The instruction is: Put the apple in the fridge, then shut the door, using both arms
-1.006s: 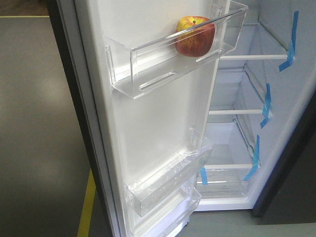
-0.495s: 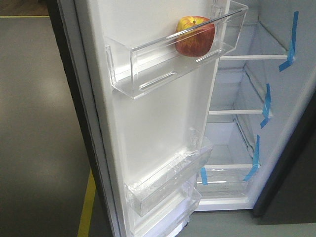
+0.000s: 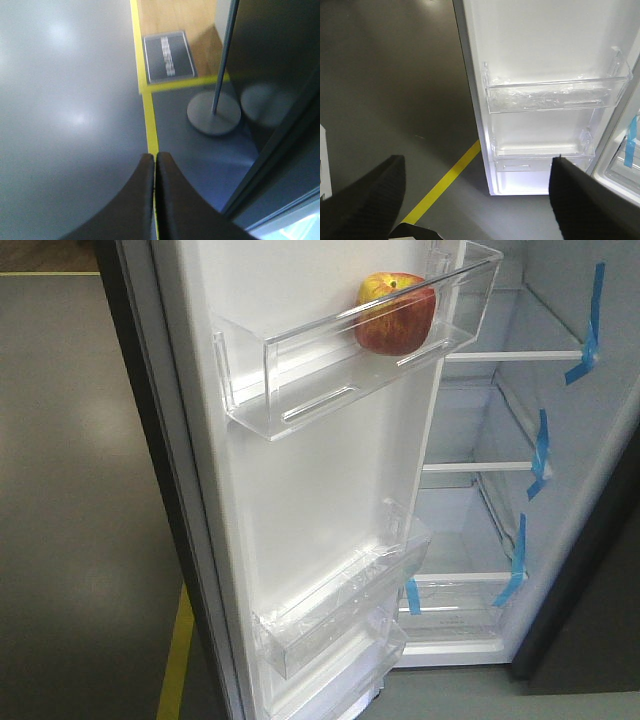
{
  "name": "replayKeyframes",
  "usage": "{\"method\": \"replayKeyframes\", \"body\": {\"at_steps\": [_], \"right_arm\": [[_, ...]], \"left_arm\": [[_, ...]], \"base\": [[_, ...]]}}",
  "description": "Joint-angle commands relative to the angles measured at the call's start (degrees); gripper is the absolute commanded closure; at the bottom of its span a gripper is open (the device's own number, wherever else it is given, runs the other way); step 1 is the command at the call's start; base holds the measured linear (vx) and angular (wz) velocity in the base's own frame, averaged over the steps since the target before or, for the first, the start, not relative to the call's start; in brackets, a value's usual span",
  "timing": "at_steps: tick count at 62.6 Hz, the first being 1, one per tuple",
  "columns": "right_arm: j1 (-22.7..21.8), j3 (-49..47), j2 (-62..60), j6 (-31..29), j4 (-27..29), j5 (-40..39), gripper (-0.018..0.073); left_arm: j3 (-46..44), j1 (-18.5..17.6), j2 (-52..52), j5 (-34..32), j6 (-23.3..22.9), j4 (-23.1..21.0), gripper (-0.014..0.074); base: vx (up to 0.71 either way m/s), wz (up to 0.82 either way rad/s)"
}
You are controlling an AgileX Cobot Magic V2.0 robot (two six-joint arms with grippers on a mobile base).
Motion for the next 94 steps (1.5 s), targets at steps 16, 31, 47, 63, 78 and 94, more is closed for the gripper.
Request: {"method": "replayKeyframes", "body": {"at_steps": [16,31,47,63,78,94], "right_arm": [[0.1,-1.2,0.9,0.0,1.1,-3.4,-0.0002],[0.1,-1.2,0.9,0.0,1.1,-3.4,-0.0002],[0.1,-1.2,0.9,0.0,1.1,-3.4,-0.0002],[0.1,-1.2,0.9,0.0,1.1,-3.4,-0.0002],[0.1,-1.2,0.9,0.0,1.1,-3.4,-0.0002],[0.1,-1.2,0.9,0.0,1.1,-3.4,-0.0002]], "left_arm": [[-10.7,-0.3,18.8,0.0,8.5,-5.1,0.0603],[-19.2,-0.3,29.6,-0.1,18.3,-14.9,0.0603],[-32.2,-0.3,40.9,2.5,22.3,-19.3,0.0603],[-44.1,-0.3,50.1,6.7,23.4,-23.5,0.0603],[-47.4,-0.3,52.8,9.6,32.5,-40.3,0.0603],[-47.3,-0.4,52.5,13.5,37.5,-49.8,0.0603]], "base": [[0.00,0.00],[0.00,0.00],[0.00,0.00],[0.00,0.00],[0.00,0.00],[0.00,0.00]]}}
